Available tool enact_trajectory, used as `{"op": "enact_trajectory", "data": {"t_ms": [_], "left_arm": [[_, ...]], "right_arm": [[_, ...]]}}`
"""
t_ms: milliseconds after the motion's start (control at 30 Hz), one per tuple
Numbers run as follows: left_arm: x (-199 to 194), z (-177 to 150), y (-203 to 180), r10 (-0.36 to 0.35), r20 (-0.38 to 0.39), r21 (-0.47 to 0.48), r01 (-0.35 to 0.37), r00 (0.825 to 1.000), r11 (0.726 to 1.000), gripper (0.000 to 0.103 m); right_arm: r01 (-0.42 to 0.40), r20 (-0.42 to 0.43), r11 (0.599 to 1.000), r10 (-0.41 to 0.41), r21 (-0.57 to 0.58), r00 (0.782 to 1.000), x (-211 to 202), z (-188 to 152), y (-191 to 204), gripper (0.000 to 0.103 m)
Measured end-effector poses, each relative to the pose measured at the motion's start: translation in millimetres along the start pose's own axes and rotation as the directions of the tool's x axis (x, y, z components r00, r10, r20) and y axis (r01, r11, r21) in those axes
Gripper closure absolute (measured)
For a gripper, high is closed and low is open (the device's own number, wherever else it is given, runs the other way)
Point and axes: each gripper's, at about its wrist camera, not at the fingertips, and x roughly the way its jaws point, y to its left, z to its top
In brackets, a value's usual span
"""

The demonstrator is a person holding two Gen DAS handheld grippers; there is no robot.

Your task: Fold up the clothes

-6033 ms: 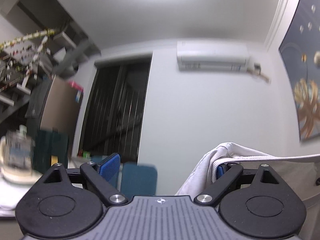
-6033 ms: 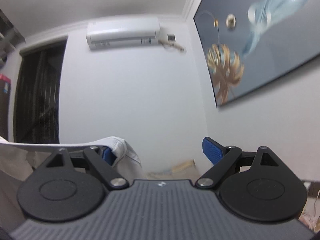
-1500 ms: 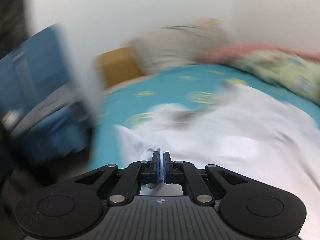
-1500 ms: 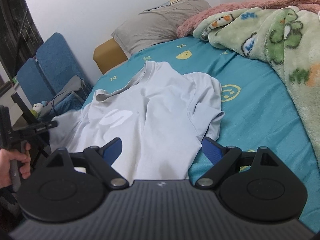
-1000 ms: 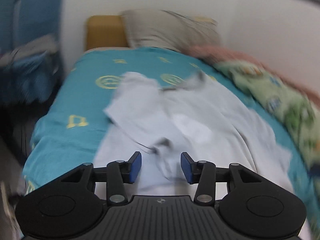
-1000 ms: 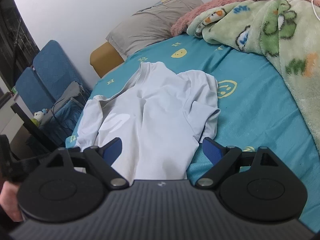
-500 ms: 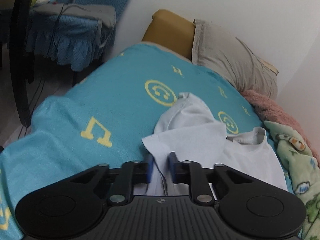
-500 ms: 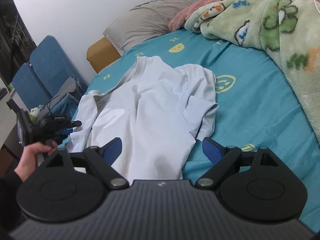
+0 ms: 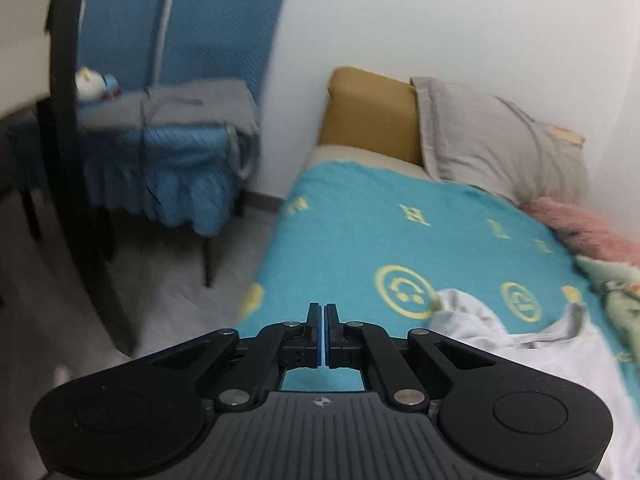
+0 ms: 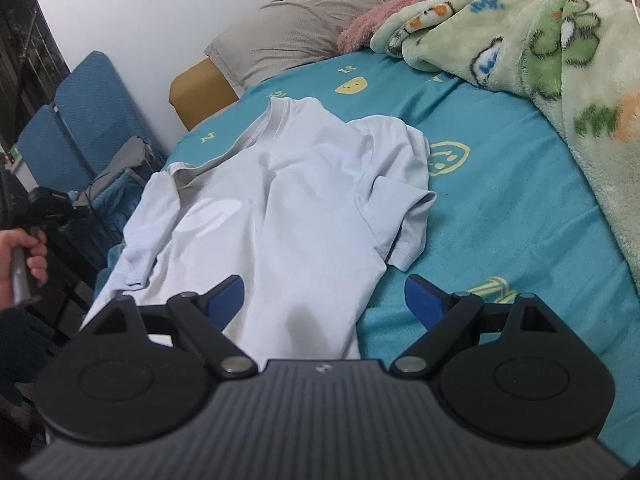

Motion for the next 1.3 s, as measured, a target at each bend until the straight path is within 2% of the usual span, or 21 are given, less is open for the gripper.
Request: {"op": "enact_trajectory", "data": {"t_ms": [33,100,200,267,333,400,433,500,533,667,767,833,867,900,933,967,1033,1133,1200,1267,1300], "left_arm": [[1.5,-3.1,1.3,-0.025,-0.017,-0.020,0.025,1.000,0.999,0.094],[7.1,-12.6,1.7,-0.080,-0.052,-0.050,0.078,0.995,0.996,0.071],[14.0,-32.8,-5.0,-0.153,-0.065,-0.041,0.151,0.986,0.988,0.054],[23.2,-46.8,-9.1,-0.158,-0.086,-0.045,0.155,0.984,0.987,0.052],[30.7,-59.7,-11.4,-0.172,-0.101,-0.077,0.165,0.980,0.983,0.052],[35.9,-68.4,-13.0,-0.194,-0.102,-0.109,0.183,0.976,0.977,0.061],[35.4,-69.6,-15.6,-0.201,-0.091,-0.102,0.191,0.975,0.976,0.067],[31.8,-70.7,-21.0,-0.199,-0.063,-0.083,0.194,0.978,0.978,0.093],[29.0,-69.4,-23.4,-0.193,-0.047,-0.071,0.189,0.980,0.979,0.097],[16.3,-53.6,-28.6,-0.175,-0.020,-0.018,0.174,0.984,0.985,0.099],[13.2,-31.0,-21.7,-0.132,-0.009,0.032,0.132,0.991,0.991,0.100],[15.3,-11.4,-16.2,-0.007,0.014,0.105,0.006,1.000,0.994,0.100],[16.4,-1.6,-13.5,0.056,0.029,0.140,-0.059,0.998,0.988,0.100],[21.1,8.8,-12.6,0.166,0.062,0.196,-0.175,0.984,0.965,0.100],[27.3,16.3,-9.7,0.280,0.098,0.235,-0.295,0.955,0.926,0.100],[33.4,23.7,-6.7,0.386,0.137,0.268,-0.409,0.912,0.872,0.099],[42.1,31.5,7.8,0.460,0.111,0.247,-0.473,0.881,0.846,0.097],[38.8,18.9,20.6,0.440,0.067,0.192,-0.445,0.895,0.875,0.082],[34.2,2.9,24.3,0.428,0.027,0.169,-0.426,0.903,0.889,0.059],[12.7,-17.9,27.9,0.341,-0.018,0.139,-0.336,0.940,0.932,0.056],[-2.5,-28.7,28.3,0.298,-0.029,0.139,-0.292,0.954,0.946,0.052]], "right_arm": [[0.003,-0.004,1.000,-0.003,0.003,1.000,2.6,0.3,-0.8,0.014],[0.006,-0.016,1.000,-0.006,0.007,1.000,7.4,-0.2,-1.9,0.014],[0.003,-0.030,1.000,-0.003,0.009,1.000,11.1,-1.4,-2.5,0.014],[0.000,-0.030,1.000,0.000,0.004,1.000,10.8,-1.9,-2.0,0.014],[-0.002,-0.026,1.000,0.002,0.008,1.000,9.7,-2.0,-2.7,0.014],[-0.004,-0.026,1.000,0.005,0.017,1.000,9.1,-2.0,-3.7,0.014],[-0.005,-0.026,1.000,0.005,0.019,1.000,9.0,-2.1,-4.1,0.014],[-0.006,-0.027,1.000,0.007,0.024,1.000,8.8,-2.2,-4.9,0.014],[-0.008,-0.029,1.000,0.009,0.026,1.000,8.9,-2.3,-5.3,0.014],[-0.012,-0.033,1.000,0.013,0.026,0.999,8.9,-2.8,-5.3,0.014],[-0.008,-0.038,1.000,0.009,0.028,0.999,10.1,-3.5,-5.4,0.014],[0.005,-0.034,1.000,-0.005,0.026,0.999,10.4,-3.6,-6.7,0.014],[0.010,-0.033,1.000,-0.010,0.029,0.999,10.9,-3.2,-7.6,0.014],[0.016,-0.033,0.999,-0.014,0.032,0.999,11.4,-2.7,-8.5,0.014],[0.021,-0.030,0.999,-0.020,0.032,0.999,11.7,-2.3,-9.1,0.014],[0.025,-0.026,0.999,-0.025,0.026,0.999,11.6,-1.9,-9.2,0.014],[0.032,-0.016,0.999,-0.032,0.013,0.999,11.7,-1.4,-8.4,0.014],[0.037,-0.010,0.999,-0.037,0.001,0.999,12.8,-1.0,-8.3,0.014],[0.029,-0.013,1.000,-0.029,0.006,0.999,14.2,-1.1,-8.8,0.014],[0.021,-0.017,1.000,-0.021,0.009,1.000,16.0,-0.7,-8.2,0.014],[0.018,-0.016,1.000,-0.018,0.007,1.000,16.2,-0.5,-7.4,0.014]]}}
